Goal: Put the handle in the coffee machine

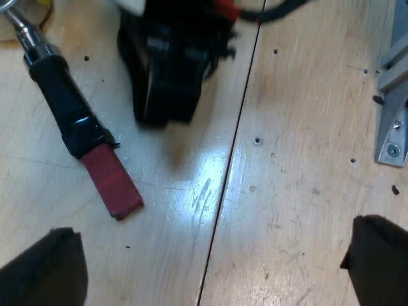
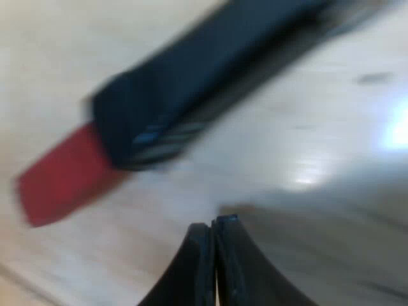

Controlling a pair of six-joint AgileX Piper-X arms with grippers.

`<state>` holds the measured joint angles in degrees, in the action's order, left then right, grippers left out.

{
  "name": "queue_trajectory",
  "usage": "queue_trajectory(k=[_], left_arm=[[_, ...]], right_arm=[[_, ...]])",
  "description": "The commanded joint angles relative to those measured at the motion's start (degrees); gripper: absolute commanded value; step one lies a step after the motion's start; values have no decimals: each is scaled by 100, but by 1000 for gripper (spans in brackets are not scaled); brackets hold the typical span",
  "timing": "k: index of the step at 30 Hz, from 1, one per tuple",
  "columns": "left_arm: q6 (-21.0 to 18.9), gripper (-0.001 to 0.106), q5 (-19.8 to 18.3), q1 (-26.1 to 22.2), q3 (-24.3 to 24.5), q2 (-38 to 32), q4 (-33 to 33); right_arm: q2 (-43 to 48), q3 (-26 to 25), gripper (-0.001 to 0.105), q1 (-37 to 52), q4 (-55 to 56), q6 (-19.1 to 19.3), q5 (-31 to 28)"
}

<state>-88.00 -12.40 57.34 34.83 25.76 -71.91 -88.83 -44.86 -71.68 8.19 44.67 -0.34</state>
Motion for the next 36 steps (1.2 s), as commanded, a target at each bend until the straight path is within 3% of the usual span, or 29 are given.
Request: queue_trajectory(k=[1,4,5,7,9,10,12,13,17,21,27,32,36], left_arm=[[-48,84,60,31,37,-33,22],[-48,84,60,31,37,-33,72],[-48,84,60,31,37,-33,132],[-48,84,60,31,37,-33,234],[-61,84,60,31,37,-33,429],[-64,84,60,31,37,-33,473],[-121,84,60,31,37,-33,617],[-142,84,60,31,37,-33,630],[-417,84,60,31,37,-33,685],[-868,84,60,31,37,-33,893],[-1239,84,35,31,37,-33,1388],[-1610,84,18,31,37,-33,1574],[-1612,84,18,31,37,-33,1629]], right_arm=[[349,-30,0,1,865,101,-338],[680,-30,1,1,1485,460,-498],[903,-30,9,18,1839,696,-576],[1102,-30,22,18,2093,786,-729],[1393,-30,51,18,2419,892,-995],[1443,-30,57,18,2456,981,-1018],[1713,-30,83,51,2517,1360,-1004],[1778,-30,87,79,2516,1404,-992],[2137,-163,87,382,2743,1487,-968],[2207,-595,82,868,3238,2303,-734],[2180,-1083,82,1459,3416,3263,-375],[2031,-1374,82,1833,3416,3495,-87],[1783,-1592,82,1903,3428,3769,-65]])
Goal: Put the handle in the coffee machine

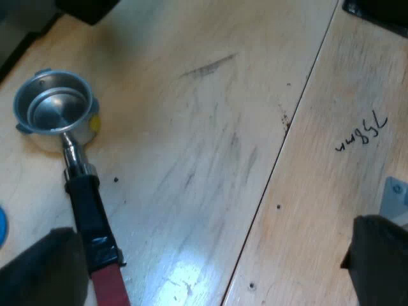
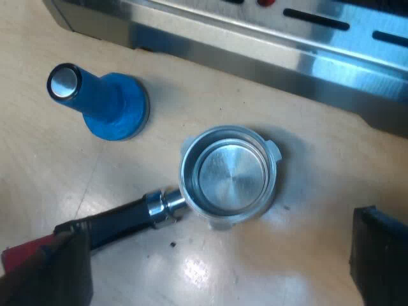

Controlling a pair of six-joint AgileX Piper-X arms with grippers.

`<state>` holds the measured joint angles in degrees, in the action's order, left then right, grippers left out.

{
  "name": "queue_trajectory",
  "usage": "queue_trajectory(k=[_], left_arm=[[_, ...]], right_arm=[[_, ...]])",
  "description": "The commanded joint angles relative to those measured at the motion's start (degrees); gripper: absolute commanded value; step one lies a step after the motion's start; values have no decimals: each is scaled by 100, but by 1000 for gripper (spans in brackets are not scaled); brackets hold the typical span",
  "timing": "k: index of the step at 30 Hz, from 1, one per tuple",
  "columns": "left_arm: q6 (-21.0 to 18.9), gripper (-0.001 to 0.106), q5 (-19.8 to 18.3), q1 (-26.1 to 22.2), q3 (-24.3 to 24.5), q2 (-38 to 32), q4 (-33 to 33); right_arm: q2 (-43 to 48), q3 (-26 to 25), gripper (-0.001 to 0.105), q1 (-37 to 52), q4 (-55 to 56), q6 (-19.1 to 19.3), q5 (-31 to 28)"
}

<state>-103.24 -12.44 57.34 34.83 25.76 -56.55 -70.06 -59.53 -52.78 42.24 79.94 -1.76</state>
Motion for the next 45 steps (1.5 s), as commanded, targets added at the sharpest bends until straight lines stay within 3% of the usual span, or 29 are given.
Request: queue_trajectory(k=[1,9,13,21,27,30,33,45], left_arm=[[-89,84,22,31,37,-33,95],[-89,84,22,31,37,-33,96],[-89,84,22,31,37,-33,96],[-111,84,22,31,37,-33,76],[-152,84,93,31,37,-33,76],[-152,84,706,31,37,-33,76],[-152,84,999,31,37,-33,125],[-152,84,895,31,-303,-33,718]], right_arm=[[-142,-159,82,13,38,293,117],[-860,-626,82,13,333,930,532],[-989,-671,82,13,342,1090,547],[-1377,-706,82,13,300,1909,547],[-1637,-763,82,139,277,2079,547],[-1729,-763,82,253,257,2088,571],[-1799,-763,82,321,251,2198,639],[-2077,-763,82,348,4,2344,827]])
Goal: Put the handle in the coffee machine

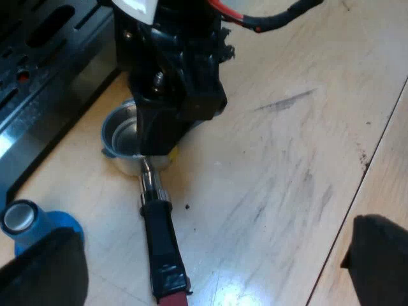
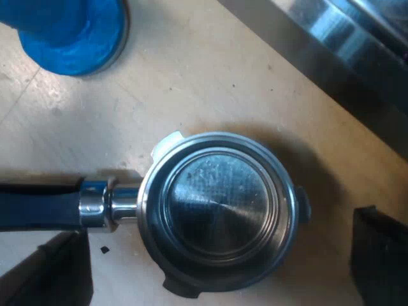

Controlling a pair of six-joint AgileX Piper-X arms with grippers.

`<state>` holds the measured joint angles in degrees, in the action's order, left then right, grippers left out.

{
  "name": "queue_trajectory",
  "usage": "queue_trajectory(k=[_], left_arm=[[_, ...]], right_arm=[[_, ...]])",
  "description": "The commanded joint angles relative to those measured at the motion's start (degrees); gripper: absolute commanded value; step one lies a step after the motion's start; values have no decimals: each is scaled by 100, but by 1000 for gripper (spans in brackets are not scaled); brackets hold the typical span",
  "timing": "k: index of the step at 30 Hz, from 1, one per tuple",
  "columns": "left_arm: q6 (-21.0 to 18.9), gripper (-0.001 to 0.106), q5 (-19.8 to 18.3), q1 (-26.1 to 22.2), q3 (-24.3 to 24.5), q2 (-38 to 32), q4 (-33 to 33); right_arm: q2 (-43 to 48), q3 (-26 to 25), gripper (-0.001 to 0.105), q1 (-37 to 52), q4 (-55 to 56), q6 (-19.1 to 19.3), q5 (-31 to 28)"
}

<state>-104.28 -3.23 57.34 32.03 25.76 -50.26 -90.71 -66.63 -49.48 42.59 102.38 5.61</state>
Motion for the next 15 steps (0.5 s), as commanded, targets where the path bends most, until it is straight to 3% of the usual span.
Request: queue_trajectory(k=[1,15], left_arm=[[-48,84,-47,31,-24,-33,88],[-48,84,-129,31,-23,-33,88]], right_arm=[[-21,-53,82,17,-31,102,92],[-488,-169,82,17,-184,358,110]])
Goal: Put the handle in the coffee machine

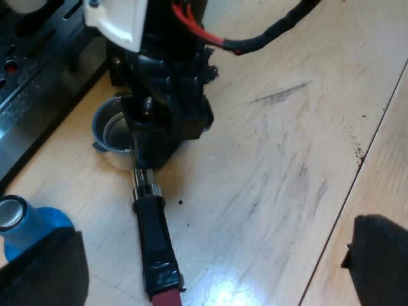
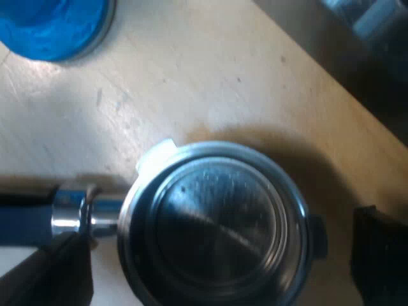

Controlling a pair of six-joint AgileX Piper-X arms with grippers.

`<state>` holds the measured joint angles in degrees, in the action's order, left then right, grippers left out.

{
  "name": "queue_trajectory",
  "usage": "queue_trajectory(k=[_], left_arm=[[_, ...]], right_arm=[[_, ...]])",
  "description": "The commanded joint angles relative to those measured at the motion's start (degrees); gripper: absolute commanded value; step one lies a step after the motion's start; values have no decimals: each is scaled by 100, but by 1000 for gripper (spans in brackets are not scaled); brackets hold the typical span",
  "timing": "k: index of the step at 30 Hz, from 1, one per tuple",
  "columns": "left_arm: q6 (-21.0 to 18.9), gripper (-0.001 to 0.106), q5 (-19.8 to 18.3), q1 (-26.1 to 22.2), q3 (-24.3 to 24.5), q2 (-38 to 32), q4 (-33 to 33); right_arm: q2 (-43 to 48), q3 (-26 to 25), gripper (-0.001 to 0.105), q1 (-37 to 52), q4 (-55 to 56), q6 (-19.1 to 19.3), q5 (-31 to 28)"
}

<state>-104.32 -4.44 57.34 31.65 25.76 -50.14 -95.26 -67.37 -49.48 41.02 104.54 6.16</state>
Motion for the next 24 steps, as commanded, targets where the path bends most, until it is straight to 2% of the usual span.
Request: queue_trajectory(k=[1,16,19,22,24], left_arm=[[-43,84,-40,31,15,-33,77],[-43,84,-47,31,15,-33,77],[-43,84,-47,31,15,-33,77],[-43,84,-47,31,15,-33,77],[-43,84,-47,31,15,-33,77]], right_arm=[[-51,-112,82,17,-28,167,56],[-397,-267,80,17,166,237,256],[-397,-267,70,17,165,237,277],[-397,-267,54,17,165,237,277],[-397,-267,34,17,165,237,277]])
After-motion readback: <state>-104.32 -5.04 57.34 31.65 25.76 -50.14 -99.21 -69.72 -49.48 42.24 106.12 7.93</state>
